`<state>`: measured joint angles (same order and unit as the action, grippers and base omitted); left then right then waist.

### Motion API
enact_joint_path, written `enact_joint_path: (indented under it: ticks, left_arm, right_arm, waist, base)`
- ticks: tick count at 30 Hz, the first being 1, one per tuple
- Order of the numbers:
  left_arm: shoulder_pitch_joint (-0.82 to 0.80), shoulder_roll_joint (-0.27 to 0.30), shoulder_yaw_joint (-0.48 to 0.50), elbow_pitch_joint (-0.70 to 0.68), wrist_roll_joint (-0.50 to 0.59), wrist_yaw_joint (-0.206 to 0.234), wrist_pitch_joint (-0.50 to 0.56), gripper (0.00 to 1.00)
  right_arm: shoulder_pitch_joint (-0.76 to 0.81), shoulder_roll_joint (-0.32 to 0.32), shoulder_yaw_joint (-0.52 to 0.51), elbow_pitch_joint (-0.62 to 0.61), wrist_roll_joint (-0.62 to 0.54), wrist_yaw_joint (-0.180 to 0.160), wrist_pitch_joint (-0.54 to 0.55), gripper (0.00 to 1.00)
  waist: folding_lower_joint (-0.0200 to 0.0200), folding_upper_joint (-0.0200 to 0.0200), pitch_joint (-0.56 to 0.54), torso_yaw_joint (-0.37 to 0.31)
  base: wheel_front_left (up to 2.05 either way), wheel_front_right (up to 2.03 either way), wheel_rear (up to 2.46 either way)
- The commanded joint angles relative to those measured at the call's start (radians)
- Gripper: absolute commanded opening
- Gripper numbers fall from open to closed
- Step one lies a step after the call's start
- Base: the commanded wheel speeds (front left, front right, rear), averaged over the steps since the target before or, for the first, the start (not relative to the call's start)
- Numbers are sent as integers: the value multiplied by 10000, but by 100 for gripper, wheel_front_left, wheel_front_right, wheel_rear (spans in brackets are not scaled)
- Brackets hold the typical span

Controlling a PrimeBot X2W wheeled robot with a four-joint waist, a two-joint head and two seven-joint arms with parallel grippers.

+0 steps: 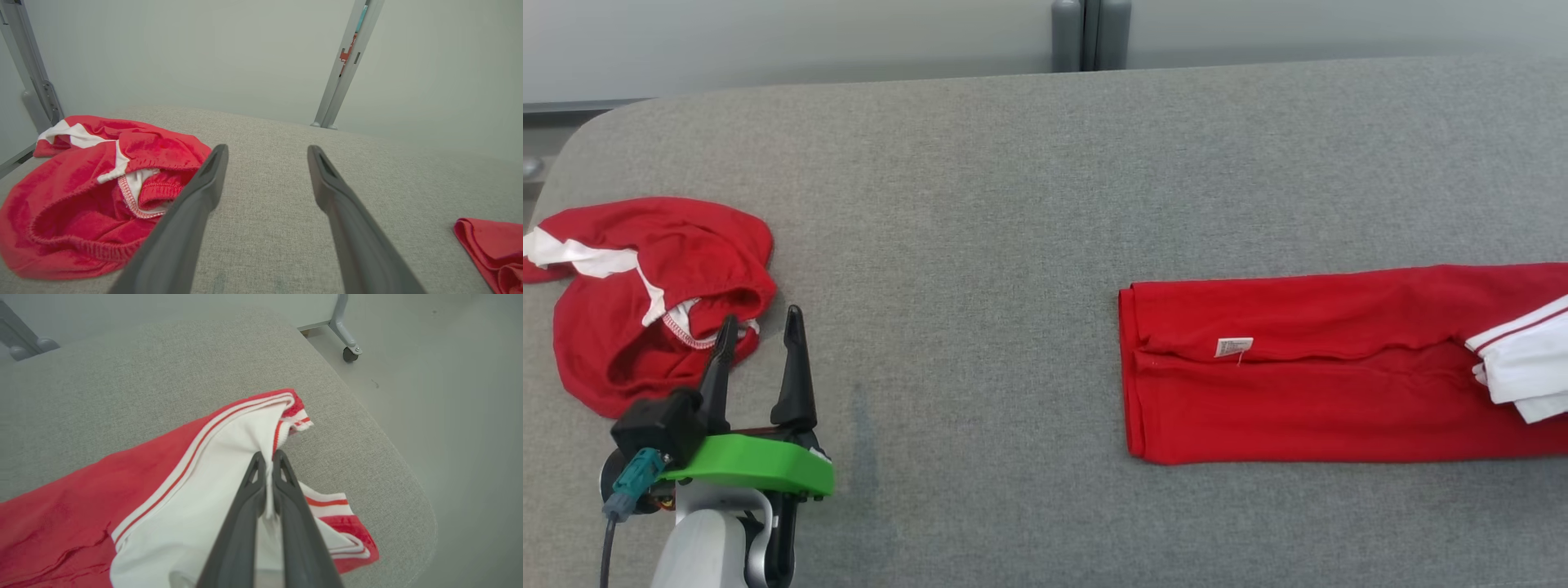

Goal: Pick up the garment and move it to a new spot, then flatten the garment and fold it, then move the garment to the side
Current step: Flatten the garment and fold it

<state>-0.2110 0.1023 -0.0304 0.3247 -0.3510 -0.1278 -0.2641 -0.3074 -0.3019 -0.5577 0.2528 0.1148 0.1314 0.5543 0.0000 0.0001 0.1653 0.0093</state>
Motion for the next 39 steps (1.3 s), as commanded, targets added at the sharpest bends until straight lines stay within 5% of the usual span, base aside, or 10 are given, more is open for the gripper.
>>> enact_joint_path:
  ticks: [1, 12, 20, 36, 38, 39]
  left_arm:
    - [114, 6, 7, -19, 27, -34, 1, 100]
    - [52, 30, -244, 137, -145, -29, 1, 100]
    - [-7, 41, -364, 232, -194, -30, 1, 100]
    - [-126, 73, -623, 363, -319, -30, 1, 100]
    - [-122, 67, -617, 367, -326, -30, 1, 100]
    - [-111, 64, -618, 367, -328, -29, 1, 100]
  right_arm:
    - [142, -46, 202, -259, -57, -14, 53, 0]
    - [590, 801, 3718, -1983, 770, -14, 1124, 0]
    - [191, 1165, 6532, -1873, 1497, -14, 1528, 0]
    - [-744, 1797, 8409, 381, 1624, -13, 886, 1]
    - [-821, 1832, 8446, 576, 1576, -13, 766, 13]
    - [-876, 1860, 8465, 655, 1554, -13, 667, 38]
  waist:
    - [0, -1, -37, -83]
    - [0, -1, -172, 53]
    - [0, -1, -282, 281]
    - [0, -1, -322, 576]
    - [0, -1, -332, 561]
    - [0, -1, -342, 552]
  base:
    - [0, 0, 0]
    - [0, 0, 0]
    - [0, 0, 0]
    - [0, 0, 0]
    - [0, 0, 0]
    - [0, 0, 0]
